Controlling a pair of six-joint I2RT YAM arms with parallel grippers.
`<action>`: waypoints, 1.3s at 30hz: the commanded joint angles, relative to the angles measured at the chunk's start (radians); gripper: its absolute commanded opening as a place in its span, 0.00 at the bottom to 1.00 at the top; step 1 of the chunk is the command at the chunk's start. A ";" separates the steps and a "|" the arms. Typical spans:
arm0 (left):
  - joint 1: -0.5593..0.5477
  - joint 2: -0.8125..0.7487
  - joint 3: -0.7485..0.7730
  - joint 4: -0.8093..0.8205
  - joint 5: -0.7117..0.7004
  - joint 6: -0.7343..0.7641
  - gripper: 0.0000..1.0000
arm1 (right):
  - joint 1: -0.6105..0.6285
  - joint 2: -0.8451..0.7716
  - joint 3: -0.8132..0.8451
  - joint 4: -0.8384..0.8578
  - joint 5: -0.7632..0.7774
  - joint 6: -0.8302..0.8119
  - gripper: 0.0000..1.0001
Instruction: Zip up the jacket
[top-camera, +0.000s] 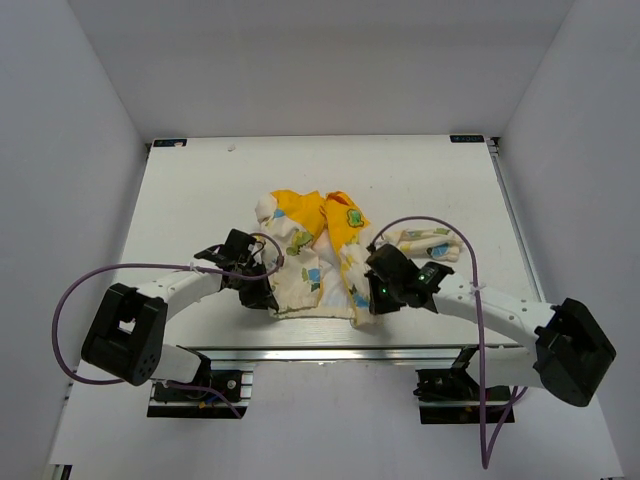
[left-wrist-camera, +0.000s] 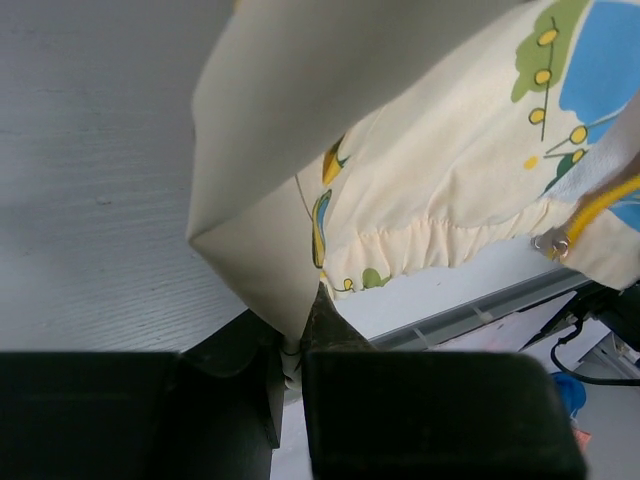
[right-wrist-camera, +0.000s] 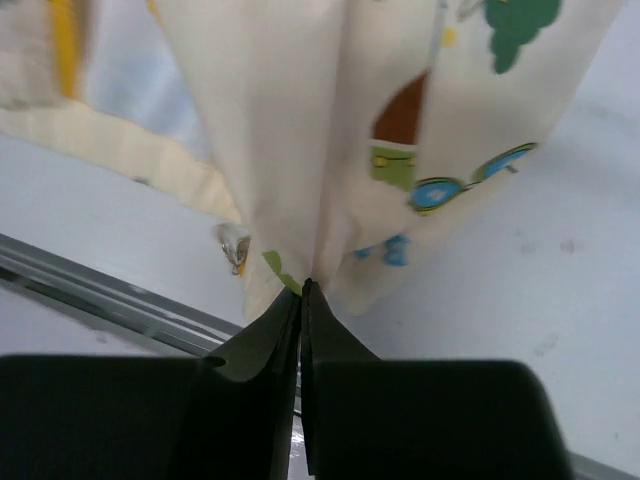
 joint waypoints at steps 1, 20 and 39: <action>-0.004 -0.016 -0.001 -0.030 -0.026 0.007 0.00 | -0.002 -0.026 -0.109 -0.101 -0.042 0.004 0.06; -0.004 -0.203 0.251 -0.278 -0.089 0.065 0.98 | -0.002 -0.247 -0.045 -0.104 -0.002 -0.024 0.89; -0.142 0.247 0.191 0.173 0.164 0.024 0.98 | -0.053 0.020 -0.181 0.256 -0.119 -0.021 0.89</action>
